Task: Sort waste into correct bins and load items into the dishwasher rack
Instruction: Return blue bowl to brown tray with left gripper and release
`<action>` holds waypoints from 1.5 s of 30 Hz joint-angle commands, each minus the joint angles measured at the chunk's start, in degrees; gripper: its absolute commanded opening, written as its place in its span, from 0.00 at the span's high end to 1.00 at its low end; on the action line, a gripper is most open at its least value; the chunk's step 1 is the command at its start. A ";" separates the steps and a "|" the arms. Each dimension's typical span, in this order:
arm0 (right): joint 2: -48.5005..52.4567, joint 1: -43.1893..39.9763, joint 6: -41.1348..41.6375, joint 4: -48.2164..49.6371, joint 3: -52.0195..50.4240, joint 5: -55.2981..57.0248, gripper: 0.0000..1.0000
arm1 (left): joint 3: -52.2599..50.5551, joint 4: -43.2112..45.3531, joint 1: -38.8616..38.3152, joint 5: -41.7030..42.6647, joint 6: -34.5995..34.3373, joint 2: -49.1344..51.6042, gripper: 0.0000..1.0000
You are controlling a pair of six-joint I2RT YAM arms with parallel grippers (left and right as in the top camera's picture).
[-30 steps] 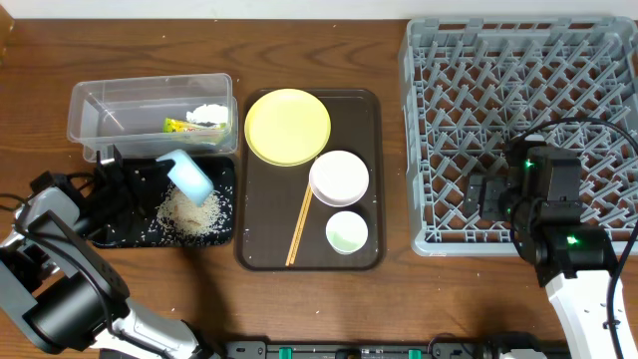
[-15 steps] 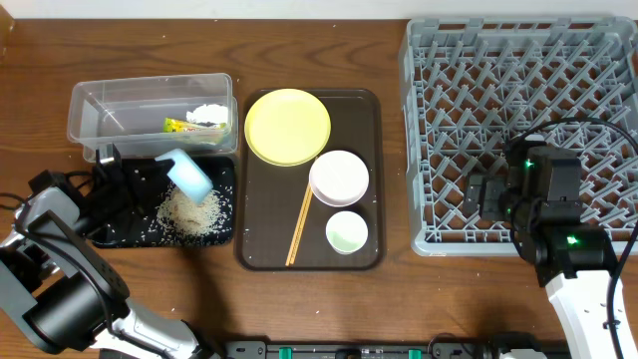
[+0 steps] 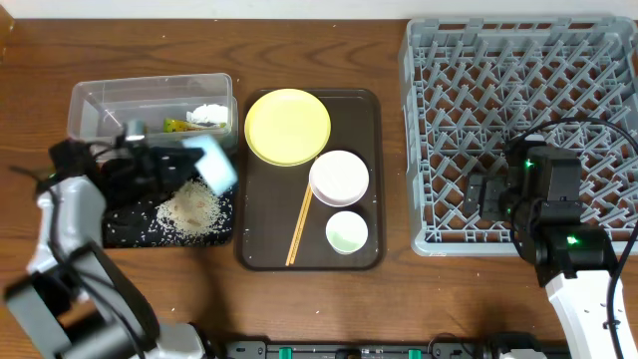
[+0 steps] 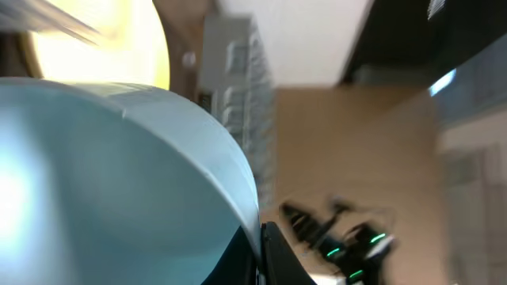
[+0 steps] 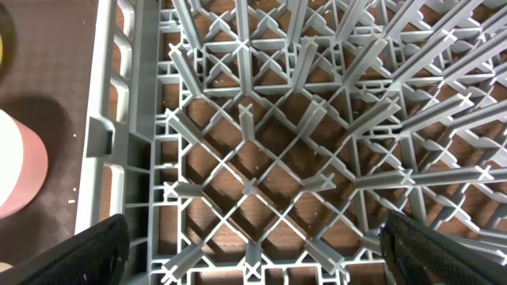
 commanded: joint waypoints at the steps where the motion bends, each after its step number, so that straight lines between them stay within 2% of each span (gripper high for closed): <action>1: -0.22 0.42 0.28 0.00 1.01 -0.02 0.01 | 0.37 -0.87 -7.37 -14.53 0.52 -6.25 0.94; 5: -0.22 0.42 0.28 0.00 1.01 -0.02 0.01 | 0.37 -0.74 -17.68 -28.17 0.11 -9.01 0.94; 12: -0.20 0.42 0.31 -0.04 1.01 -0.04 0.01 | 0.35 -0.24 -34.88 -52.92 0.04 -7.08 0.94; 17: -0.22 0.42 0.31 -0.02 1.01 -0.02 0.01 | 0.35 1.29 -43.25 -59.01 -0.31 -5.27 0.93; 21: -0.22 0.42 0.31 -0.07 1.01 -0.02 0.01 | 0.35 1.99 -46.95 -65.31 -4.13 -3.10 0.93; 26: -0.22 0.42 0.31 -0.07 1.01 -0.02 0.01 | 0.35 2.10 -47.93 -66.27 -5.79 -1.57 0.84; 28: -0.20 0.42 0.31 -0.07 1.01 -0.02 0.01 | 0.46 2.08 -47.93 -66.27 -5.79 -1.75 0.69; 31: -0.22 0.42 0.31 -0.07 1.01 -0.02 0.01 | 1.95 0.70 -47.93 -65.42 -6.38 -2.71 0.54; 37: -0.20 0.42 0.28 -0.24 1.01 -0.02 0.01 | 4.85 0.22 -48.13 -56.83 -6.36 -7.56 0.49; 45: -0.20 0.42 0.31 -0.31 1.01 -0.02 0.01 | 4.55 -0.26 -52.59 -56.85 -6.34 -7.45 0.49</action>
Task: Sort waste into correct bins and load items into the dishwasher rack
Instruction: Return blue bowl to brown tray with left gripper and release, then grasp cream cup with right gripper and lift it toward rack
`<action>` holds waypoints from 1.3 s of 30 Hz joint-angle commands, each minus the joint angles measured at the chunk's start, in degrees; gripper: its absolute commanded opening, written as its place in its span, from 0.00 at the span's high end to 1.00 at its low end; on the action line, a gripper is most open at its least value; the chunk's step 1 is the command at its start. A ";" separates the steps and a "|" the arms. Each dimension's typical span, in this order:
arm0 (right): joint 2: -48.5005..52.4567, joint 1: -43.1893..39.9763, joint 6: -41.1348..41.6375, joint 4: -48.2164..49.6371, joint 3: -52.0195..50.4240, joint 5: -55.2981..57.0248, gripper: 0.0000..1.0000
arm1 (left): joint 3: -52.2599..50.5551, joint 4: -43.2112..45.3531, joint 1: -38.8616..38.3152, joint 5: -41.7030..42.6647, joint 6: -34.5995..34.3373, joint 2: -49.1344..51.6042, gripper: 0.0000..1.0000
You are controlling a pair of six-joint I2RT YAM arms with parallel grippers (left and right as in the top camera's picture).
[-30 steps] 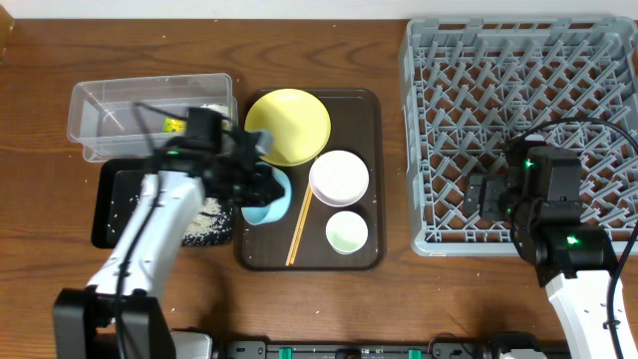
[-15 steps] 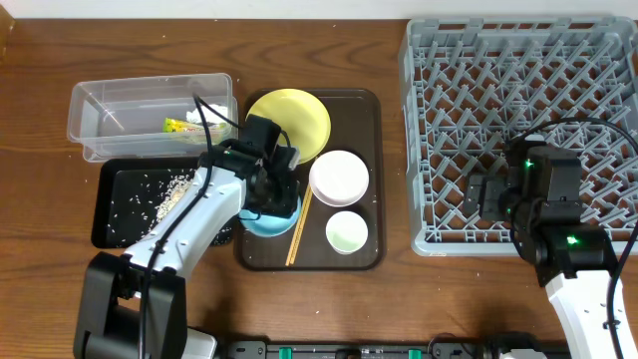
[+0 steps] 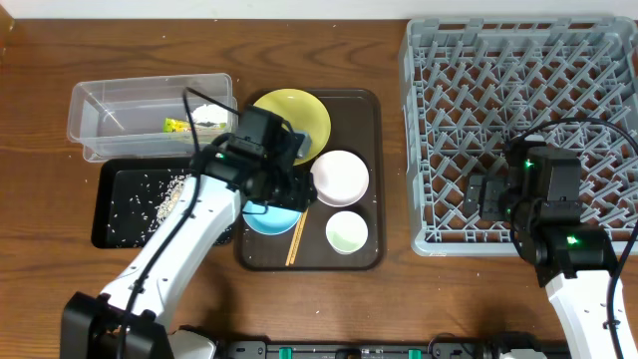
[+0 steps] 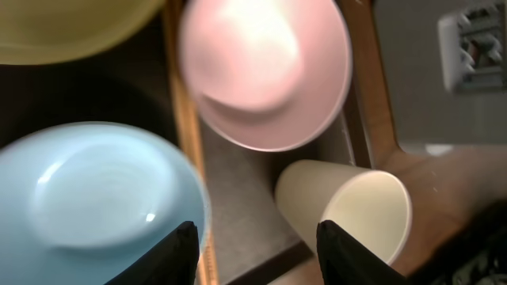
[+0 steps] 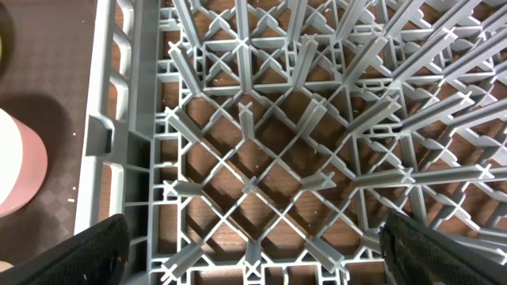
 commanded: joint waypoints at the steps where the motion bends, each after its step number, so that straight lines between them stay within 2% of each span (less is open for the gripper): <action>1: -0.22 0.42 0.31 -0.13 1.01 -0.04 0.01 | 0.11 -0.35 -2.21 0.70 -0.31 1.20 0.49; 5: -0.20 0.42 0.31 -0.28 1.01 -0.04 0.01 | -1.46 -0.37 -5.11 -2.93 -0.35 2.75 0.49; 14: -0.20 0.42 0.33 -0.28 1.01 -0.04 0.01 | -2.40 0.11 -9.66 -2.93 -0.33 7.89 0.51; 16: -0.20 0.42 0.31 -0.39 1.01 -0.04 0.01 | -2.40 0.09 -10.08 -2.91 -0.35 9.07 0.60; 18: -0.20 0.42 0.31 -0.72 1.01 -0.04 0.01 | -2.40 -0.04 -10.27 -2.91 -0.63 10.05 0.85; 19: -0.20 0.42 0.31 -0.90 1.01 -0.04 0.01 | -2.40 -0.11 -10.27 -2.93 -1.53 10.19 0.93; 25: -0.20 0.42 0.31 -1.33 1.01 -0.04 0.01 | -1.14 -1.66 -9.16 -2.32 -2.93 8.63 0.94; 29: -0.22 0.42 0.33 0.20 1.01 -0.07 0.01 | 1.16 -2.29 -5.66 4.39 -2.89 4.46 0.94; 33: -0.17 0.42 0.33 3.82 0.98 -2.93 0.01 | 1.46 3.61 1.62 15.32 -3.87 0.66 0.94; 39: 2.27 0.44 -1.27 11.08 0.96 -24.13 0.01 | 1.38 17.16 12.85 28.94 -13.79 2.89 0.94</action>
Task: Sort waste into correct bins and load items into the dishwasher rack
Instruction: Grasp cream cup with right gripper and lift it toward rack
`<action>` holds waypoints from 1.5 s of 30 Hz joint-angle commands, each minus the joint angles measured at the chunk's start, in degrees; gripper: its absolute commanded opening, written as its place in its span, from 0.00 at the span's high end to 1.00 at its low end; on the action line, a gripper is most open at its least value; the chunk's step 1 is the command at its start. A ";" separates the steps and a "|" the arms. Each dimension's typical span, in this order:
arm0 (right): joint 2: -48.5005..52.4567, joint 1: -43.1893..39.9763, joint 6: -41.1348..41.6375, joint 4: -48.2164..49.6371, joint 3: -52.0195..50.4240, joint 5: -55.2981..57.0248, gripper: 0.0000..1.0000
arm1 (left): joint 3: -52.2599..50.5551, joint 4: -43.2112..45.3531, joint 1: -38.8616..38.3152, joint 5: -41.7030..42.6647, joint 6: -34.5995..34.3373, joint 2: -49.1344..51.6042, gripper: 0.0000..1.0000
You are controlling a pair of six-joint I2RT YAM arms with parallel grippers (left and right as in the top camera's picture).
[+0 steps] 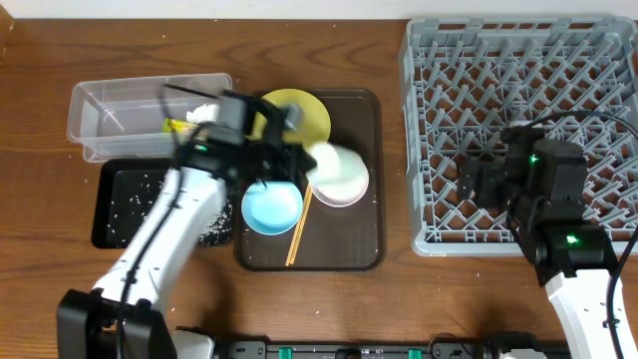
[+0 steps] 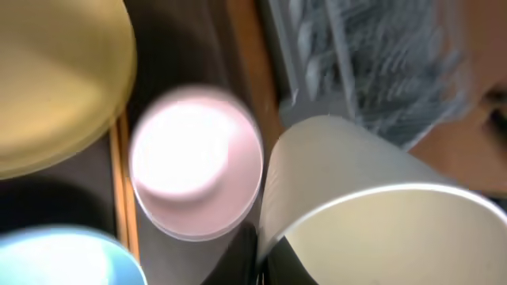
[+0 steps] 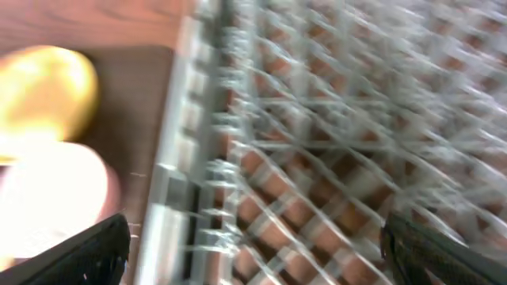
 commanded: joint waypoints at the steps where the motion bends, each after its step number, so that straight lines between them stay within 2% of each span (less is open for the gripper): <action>1: 2.67 0.44 -2.05 2.32 0.90 -18.88 0.01 | 0.61 4.92 4.85 14.71 -7.10 2.64 0.94; 3: 5.09 0.46 -4.15 3.67 0.90 -29.16 0.01 | 0.61 10.71 6.60 25.05 -9.38 5.33 0.94; 6: 8.79 0.48 -7.63 5.20 0.90 -41.16 0.01 | 0.61 15.65 6.75 35.85 -10.64 9.14 0.94; 10: 14.27 0.85 -12.15 9.66 0.90 -55.45 0.01 | 0.61 16.00 5.97 40.94 -10.78 13.35 0.94; 15: 20.94 2.80 -12.79 18.56 0.90 -63.34 0.01 | 0.61 16.00 4.57 44.22 -10.78 15.98 0.94; 21: 25.97 6.10 -12.41 27.63 0.90 -64.83 0.01 | 0.61 15.96 3.39 44.83 -10.78 16.02 0.94; 29: 26.34 9.62 -6.58 40.96 0.90 -64.72 0.01 | 0.61 15.96 3.21 44.87 -10.80 16.02 0.94; 33: 26.34 9.99 -4.13 44.15 0.90 -64.50 0.01 | 0.61 15.96 3.21 44.87 -10.82 16.02 0.94; 40: 26.36 10.62 -4.11 44.02 0.90 -63.14 0.19 | 0.61 15.98 2.91 45.35 -12.11 16.02 0.94; 45: 26.40 11.23 -4.13 44.09 0.90 -61.68 0.24 | 0.61 16.00 1.84 46.49 -12.07 16.02 0.94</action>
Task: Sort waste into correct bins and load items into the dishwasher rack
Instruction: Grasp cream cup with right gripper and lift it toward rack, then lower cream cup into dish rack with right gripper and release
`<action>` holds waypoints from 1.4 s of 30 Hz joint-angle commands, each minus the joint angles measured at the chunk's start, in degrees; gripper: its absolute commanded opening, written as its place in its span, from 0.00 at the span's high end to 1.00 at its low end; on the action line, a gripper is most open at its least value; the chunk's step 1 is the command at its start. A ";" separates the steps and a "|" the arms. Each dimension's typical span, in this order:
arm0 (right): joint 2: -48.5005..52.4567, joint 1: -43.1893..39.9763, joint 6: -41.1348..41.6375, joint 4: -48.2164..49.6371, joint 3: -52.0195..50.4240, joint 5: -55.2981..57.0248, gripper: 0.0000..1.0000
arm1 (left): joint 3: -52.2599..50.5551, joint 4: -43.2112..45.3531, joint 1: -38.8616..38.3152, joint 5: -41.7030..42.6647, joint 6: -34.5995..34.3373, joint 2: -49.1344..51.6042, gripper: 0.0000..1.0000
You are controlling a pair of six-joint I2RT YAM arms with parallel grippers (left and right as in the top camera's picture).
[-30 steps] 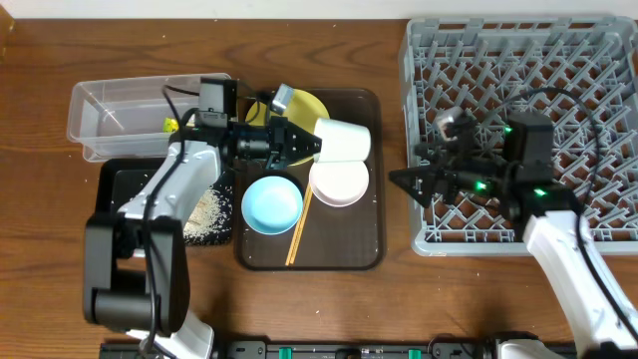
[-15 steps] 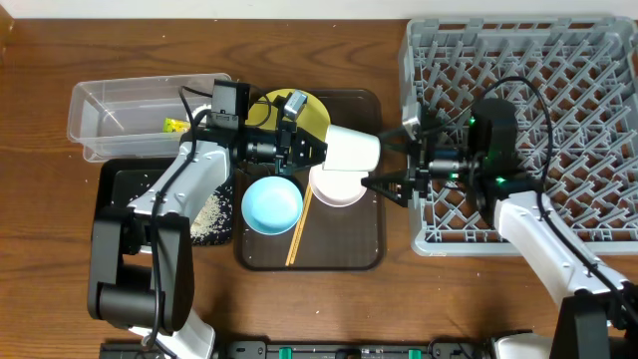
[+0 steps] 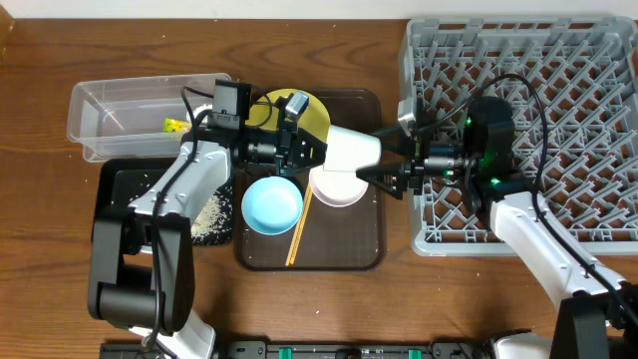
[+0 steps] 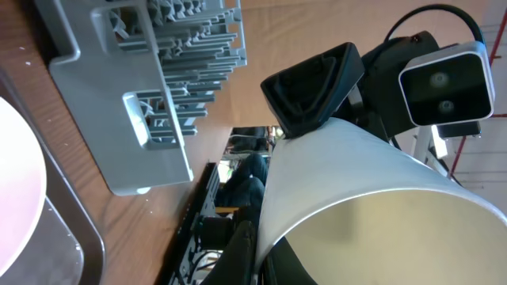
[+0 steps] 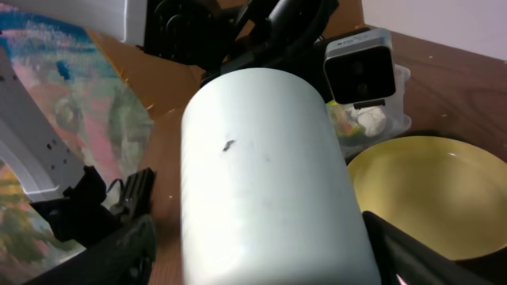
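My left gripper (image 3: 311,150) is shut on the rim of a pale cup (image 3: 354,150), holding it on its side above the brown tray (image 3: 369,249). In the left wrist view the gripper (image 4: 257,249) pinches the cup (image 4: 356,198) wall. My right gripper (image 3: 381,160) reaches in from the rack side, open, one finger on each side of the cup's base. The right wrist view shows the gripper (image 5: 265,257) straddling the cup (image 5: 261,174), with a gap at the left finger. On the tray lie a pink bowl (image 3: 337,187), blue bowl (image 3: 271,204), yellow plate (image 3: 311,118) and chopsticks (image 3: 297,231).
The grey dishwasher rack (image 3: 558,60) fills the right side of the table. A clear bin (image 3: 120,100) with scraps stands at the back left. In front of it is a black tray (image 3: 125,189) with spilled rice.
My left gripper has carried the cup to the right and turned it on its side. My right arm has left the rack's edge and now has its open fingers around the cup's base.
First my left gripper held the blue bowl tipped over the black tray, where rice lay. Then the bowl sat on the brown tray and the gripper hung open over the cup. Later it held the cup above the pink bowl. Now the cup lies between my right fingers.
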 commanded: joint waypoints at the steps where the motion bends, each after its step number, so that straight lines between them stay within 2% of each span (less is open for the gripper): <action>1: 0.13 1.05 0.37 0.00 0.76 0.04 0.25 | 0.52 0.15 -0.85 1.95 -0.35 0.11 0.94; 7: 0.13 1.09 0.37 -0.02 0.76 0.02 0.36 | 0.52 0.15 -0.92 1.92 -0.35 0.11 0.94; 14: 0.13 1.09 0.39 -0.07 0.76 0.02 0.43 | 0.52 0.17 -0.92 1.73 -0.33 0.11 0.94; 16: 0.13 1.09 0.39 -0.09 0.76 0.02 0.45 | 0.52 0.17 -0.92 0.61 -0.28 0.11 0.90; 17: 0.13 1.09 0.39 -0.11 0.76 0.02 0.46 | 0.52 0.15 -0.92 -0.90 -0.04 0.11 0.85; 19: 0.13 1.09 0.39 -0.55 0.76 0.04 0.52 | 0.52 0.11 -0.85 -5.09 1.46 0.11 0.68; 20: 0.13 1.07 0.39 -0.96 0.76 0.13 0.58 | 0.52 -0.02 -0.74 -8.94 1.62 0.11 0.65; 26: 0.11 0.57 4.52 -3.34 0.76 9.05 0.83 | 0.52 -4.13 -0.46 -30.62 2.10 0.00 0.59; 28: 0.04 0.11 5.79 -3.30 0.79 11.41 0.94 | 0.55 -6.10 0.42 -33.55 3.96 -0.33 0.58; 30: -0.37 -0.85 7.34 -3.34 0.87 13.94 0.99 | 0.55 -9.18 2.01 -36.63 6.21 -1.40 0.56; 36: -3.08 -4.17 9.20 -7.52 2.45 20.65 0.99 | 0.55 -20.52 7.96 -45.77 13.75 -8.96 0.55; 40: -5.92 -5.77 8.26 -18.60 6.51 29.49 0.99 | 0.55 -25.53 11.08 -50.23 16.15 -15.54 0.55; 42: -7.08 -6.58 8.02 -28.04 10.38 37.31 0.99 | 0.55 -26.40 11.85 -51.45 16.37 -18.32 0.55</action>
